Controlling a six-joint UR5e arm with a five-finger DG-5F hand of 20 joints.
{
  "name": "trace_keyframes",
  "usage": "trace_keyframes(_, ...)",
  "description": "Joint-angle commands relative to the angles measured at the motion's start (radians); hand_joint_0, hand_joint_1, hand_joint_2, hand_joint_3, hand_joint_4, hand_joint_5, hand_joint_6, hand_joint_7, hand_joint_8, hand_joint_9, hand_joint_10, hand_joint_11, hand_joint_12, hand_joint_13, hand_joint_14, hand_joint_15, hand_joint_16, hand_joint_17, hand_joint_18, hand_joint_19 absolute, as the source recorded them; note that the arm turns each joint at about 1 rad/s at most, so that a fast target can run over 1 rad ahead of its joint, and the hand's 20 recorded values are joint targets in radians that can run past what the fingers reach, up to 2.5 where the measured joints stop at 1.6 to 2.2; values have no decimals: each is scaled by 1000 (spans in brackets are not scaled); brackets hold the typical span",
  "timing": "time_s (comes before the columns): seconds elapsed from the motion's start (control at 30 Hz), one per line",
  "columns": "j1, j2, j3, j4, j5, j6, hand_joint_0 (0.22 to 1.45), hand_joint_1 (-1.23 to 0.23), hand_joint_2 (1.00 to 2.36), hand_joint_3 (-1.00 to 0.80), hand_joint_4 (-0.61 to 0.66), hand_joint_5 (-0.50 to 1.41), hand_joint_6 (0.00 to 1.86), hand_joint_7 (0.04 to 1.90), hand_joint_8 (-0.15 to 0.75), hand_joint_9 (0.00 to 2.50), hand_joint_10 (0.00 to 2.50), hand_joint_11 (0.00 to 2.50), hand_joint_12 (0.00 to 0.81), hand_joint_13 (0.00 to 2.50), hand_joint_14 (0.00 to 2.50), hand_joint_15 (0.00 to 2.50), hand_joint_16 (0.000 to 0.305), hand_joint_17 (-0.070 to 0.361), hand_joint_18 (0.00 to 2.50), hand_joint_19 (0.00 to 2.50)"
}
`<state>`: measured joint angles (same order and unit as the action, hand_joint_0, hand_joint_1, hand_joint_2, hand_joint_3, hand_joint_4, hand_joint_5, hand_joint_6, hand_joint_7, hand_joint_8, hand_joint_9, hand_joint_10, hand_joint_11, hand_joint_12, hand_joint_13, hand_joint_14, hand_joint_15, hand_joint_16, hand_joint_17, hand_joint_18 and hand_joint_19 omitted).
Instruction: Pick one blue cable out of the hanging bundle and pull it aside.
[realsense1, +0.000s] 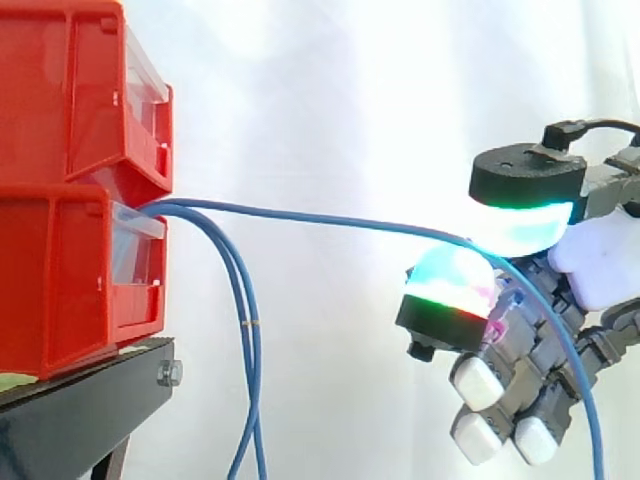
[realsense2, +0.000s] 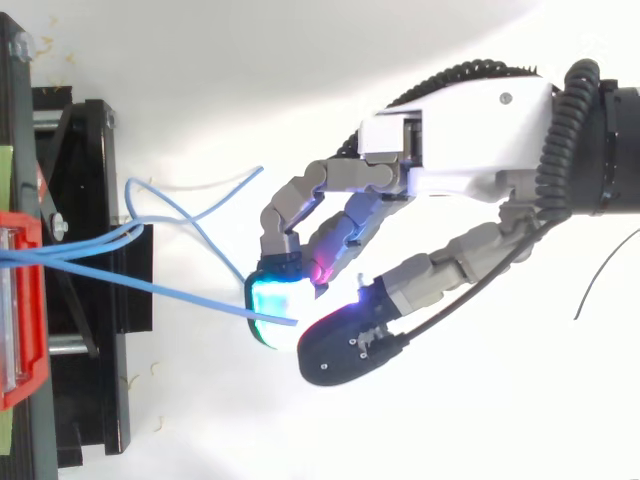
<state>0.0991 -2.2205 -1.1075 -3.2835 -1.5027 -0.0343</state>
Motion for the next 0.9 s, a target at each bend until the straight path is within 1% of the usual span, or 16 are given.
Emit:
trace_keyframes(0.0, 2, -1, -8, 33, 1, -3, 583, -797, 1002, -60, -78, 7, 826, 1031, 259, 806, 0, 0, 434, 550, 8, 212, 69, 154, 496, 341)
trace_keyframes(0.27, 2, -1, -8, 47, 2, -19, 582, -798, 1002, -63, -74, 6, 826, 1027, 256, 811, 0, 0, 436, 563, 8, 213, 69, 155, 504, 358)
trace_keyframes(0.87, 1, -1, -8, 47, 4, -19, 580, -796, 1003, -60, -70, 6, 827, 1017, 262, 864, 0, 34, 437, 615, 9, 252, 68, 154, 555, 396)
